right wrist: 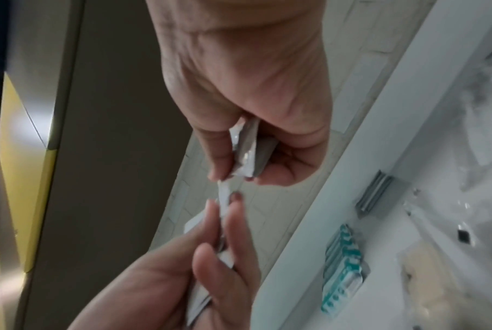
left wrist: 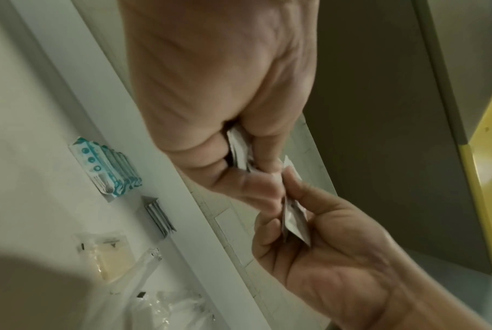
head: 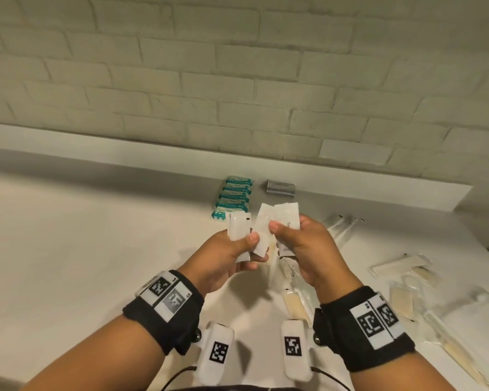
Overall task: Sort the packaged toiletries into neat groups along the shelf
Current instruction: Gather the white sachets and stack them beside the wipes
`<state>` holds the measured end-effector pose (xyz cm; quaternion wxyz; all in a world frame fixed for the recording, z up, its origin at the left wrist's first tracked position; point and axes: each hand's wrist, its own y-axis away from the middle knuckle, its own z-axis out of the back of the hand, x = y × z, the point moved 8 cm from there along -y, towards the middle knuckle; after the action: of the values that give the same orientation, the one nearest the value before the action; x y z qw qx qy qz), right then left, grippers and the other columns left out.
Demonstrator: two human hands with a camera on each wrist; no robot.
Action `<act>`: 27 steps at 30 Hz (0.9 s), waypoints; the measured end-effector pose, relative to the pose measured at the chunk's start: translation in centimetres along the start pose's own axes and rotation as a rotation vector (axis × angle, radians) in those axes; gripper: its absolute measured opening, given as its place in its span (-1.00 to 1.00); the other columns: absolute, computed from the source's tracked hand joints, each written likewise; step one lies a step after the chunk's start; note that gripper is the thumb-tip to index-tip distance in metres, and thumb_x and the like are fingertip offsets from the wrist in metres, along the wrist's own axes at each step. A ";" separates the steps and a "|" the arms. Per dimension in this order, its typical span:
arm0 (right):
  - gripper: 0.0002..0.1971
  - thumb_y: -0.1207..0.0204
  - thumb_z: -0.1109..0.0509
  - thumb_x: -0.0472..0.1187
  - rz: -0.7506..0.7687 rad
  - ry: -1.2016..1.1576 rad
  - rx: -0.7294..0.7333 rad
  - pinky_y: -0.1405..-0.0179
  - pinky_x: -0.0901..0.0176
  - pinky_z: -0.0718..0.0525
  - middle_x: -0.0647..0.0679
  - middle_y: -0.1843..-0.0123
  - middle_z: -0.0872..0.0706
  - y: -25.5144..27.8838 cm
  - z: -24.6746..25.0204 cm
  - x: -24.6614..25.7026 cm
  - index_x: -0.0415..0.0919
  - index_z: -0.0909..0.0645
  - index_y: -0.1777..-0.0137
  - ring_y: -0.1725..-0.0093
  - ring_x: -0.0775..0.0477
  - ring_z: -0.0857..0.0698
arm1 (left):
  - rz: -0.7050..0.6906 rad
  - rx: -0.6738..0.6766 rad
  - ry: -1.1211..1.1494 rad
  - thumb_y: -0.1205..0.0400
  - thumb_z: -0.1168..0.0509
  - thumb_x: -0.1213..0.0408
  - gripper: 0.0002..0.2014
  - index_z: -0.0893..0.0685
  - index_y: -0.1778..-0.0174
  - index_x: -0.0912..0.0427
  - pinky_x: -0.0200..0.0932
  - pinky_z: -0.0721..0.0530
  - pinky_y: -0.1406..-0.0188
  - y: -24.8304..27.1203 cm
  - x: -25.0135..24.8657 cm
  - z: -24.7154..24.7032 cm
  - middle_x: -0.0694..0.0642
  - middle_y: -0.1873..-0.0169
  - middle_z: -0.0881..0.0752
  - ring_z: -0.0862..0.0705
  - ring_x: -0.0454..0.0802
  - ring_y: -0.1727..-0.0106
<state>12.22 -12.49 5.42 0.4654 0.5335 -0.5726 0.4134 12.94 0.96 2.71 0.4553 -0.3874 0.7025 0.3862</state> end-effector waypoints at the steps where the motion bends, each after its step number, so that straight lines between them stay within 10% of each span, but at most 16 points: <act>1: -0.80 -0.51 -0.42 -0.39 0.013 -0.031 0.015 0.19 0.09 -0.77 -0.22 0.08 -0.84 -0.1 0.2 0.4 -0.34 -0.67 -0.13 0.14 -0.17 -0.80 | -0.004 -0.020 0.036 -0.68 -0.26 0.26 -0.87 -0.68 -0.04 0.20 -0.31 -0.65 0.45 -0.1 -0.1 0.2 0.07 0.28 -0.79 -0.75 -0.10 0.35; 11: -0.53 -0.02 -0.75 -0.01 0.017 -0.296 0.277 0.28 0.05 -0.74 -0.21 0.23 -0.78 0.2 -2.8 -1.2 -0.09 -0.79 0.04 0.41 -0.11 -0.69 | 0.110 0.082 0.102 -0.55 -0.33 0.09 -0.83 -0.61 0.18 0.13 -0.41 -0.36 0.68 -0.4 0.6 -1.2 0.02 0.52 -0.58 -0.52 -0.18 0.57; 17: -0.78 -0.44 -0.40 -0.37 0.086 -0.306 0.123 0.23 0.09 -0.75 -0.13 0.21 -0.82 -0.3 -0.8 -0.1 -0.26 -0.59 -0.09 0.23 -0.09 -0.79 | 0.151 0.057 0.153 -0.72 -0.16 0.14 -0.75 -0.61 -0.13 0.22 -0.28 -0.61 0.51 -0.4 0.8 -0.5 0.17 0.28 -0.77 -0.70 -0.03 0.39; 21: -0.75 -0.46 -0.38 -0.42 0.019 -0.232 0.051 0.30 0.12 -0.76 -0.07 0.22 -0.79 -1.0 1.1 0.2 -0.20 -0.63 -0.11 0.23 -0.04 -0.77 | 0.135 0.110 0.196 -0.74 -0.06 0.39 -0.70 -0.57 -0.32 0.37 -0.01 -0.77 -0.03 -0.1 0.8 0.1 0.39 -0.12 -0.75 -0.79 0.25 -0.02; 27: -0.72 -0.43 -0.44 -0.48 -0.047 -0.064 0.172 0.05 0.04 -0.79 -0.27 0.01 -0.82 -0.4 -1.2 -0.7 -0.32 -0.67 -0.14 0.07 -0.20 -0.79 | 0.053 0.076 0.032 -0.66 -0.29 0.24 -0.81 -0.70 -0.15 0.12 -0.17 -0.80 0.19 -0.4 0.6 -0.1 0.17 -0.04 -0.81 -0.83 0.14 0.09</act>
<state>12.72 -11.19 5.00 0.4090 0.5979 -0.5369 0.4325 13.12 0.62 2.09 0.4480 -0.3572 0.7339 0.3648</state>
